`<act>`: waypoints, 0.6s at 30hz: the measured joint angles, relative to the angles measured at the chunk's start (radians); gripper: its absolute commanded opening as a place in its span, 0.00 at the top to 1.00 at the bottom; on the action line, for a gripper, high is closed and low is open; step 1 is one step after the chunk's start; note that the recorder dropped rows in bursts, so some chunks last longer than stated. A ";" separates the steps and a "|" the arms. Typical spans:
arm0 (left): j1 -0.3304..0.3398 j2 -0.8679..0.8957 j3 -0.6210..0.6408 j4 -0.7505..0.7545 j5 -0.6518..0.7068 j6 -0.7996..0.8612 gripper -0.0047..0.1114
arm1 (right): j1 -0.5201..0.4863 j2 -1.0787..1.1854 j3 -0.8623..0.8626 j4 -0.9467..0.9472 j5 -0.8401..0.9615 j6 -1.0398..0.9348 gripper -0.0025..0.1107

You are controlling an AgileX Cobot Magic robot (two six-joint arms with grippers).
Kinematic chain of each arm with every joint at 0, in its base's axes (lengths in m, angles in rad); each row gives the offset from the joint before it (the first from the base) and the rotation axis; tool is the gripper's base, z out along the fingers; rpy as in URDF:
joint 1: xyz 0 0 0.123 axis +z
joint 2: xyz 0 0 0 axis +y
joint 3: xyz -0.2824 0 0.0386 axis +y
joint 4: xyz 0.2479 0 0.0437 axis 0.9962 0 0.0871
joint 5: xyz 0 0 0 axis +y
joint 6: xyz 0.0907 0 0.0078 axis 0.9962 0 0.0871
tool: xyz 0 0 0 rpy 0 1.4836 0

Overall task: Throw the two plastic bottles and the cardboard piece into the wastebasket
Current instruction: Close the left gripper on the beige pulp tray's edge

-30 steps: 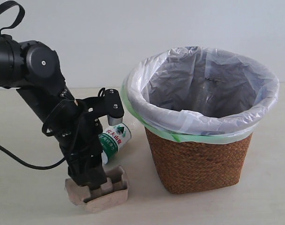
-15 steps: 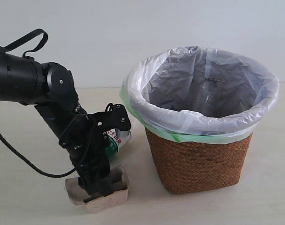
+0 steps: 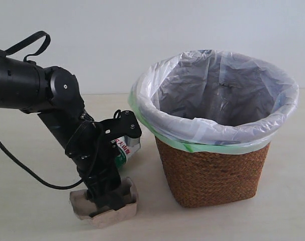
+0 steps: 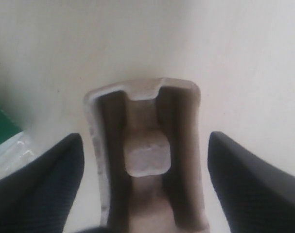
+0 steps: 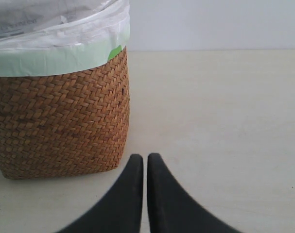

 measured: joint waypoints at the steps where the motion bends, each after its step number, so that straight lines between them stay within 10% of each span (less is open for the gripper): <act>1: 0.000 0.000 0.000 0.000 0.000 0.000 0.39 | 0.000 0.000 0.000 0.000 0.000 0.000 0.98; 18: 0.000 0.000 0.000 0.006 0.038 -0.065 0.39 | 0.000 0.000 0.000 0.000 0.000 0.000 0.98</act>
